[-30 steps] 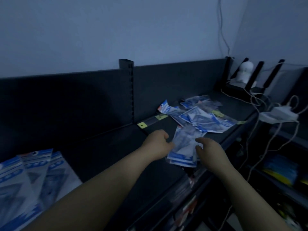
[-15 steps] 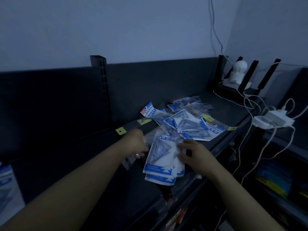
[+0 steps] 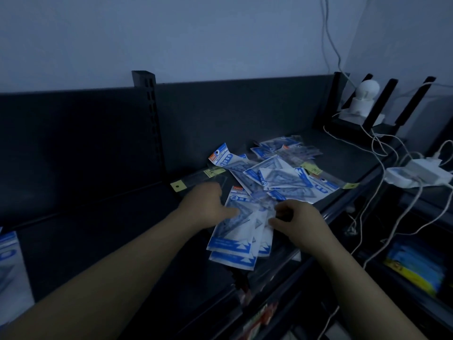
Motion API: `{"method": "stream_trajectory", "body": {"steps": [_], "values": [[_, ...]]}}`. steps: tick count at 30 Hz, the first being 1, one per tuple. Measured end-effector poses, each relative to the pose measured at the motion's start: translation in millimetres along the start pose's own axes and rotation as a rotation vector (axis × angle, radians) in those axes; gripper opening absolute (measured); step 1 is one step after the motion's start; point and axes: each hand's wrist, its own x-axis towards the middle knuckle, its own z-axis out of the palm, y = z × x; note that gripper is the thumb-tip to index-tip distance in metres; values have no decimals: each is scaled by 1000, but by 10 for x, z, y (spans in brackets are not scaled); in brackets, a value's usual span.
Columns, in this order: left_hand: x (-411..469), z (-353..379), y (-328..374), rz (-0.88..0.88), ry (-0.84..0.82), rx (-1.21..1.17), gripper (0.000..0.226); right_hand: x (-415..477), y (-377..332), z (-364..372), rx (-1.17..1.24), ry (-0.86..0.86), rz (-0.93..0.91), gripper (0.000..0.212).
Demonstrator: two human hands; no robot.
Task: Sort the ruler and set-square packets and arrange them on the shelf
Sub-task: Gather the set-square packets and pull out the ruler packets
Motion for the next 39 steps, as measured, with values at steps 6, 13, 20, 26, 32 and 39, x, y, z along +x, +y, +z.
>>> {"method": "stream_trajectory", "body": {"steps": [6, 13, 20, 26, 32, 39], "values": [[-99, 179, 187, -62, -179, -289, 31, -69, -115, 55, 194, -74, 27, 35], [-193, 145, 95, -139, -210, -445, 28, -185, -139, 40, 502, -76, 43, 27], [-431, -16, 4, -162, -264, -817, 23, -261, -323, 71, 871, -125, 7, 24], [-795, -274, -275, -209, 11, -915, 33, -393, -672, 261, 867, -145, 0, 26], [-1367, -639, -749, -304, 171, -906, 30, -668, -1251, 658, 846, -291, 2, 8], [-2028, -1153, -1462, -414, 338, -839, 31, -930, -2077, 1209, 758, -354, -86, 6]]}}
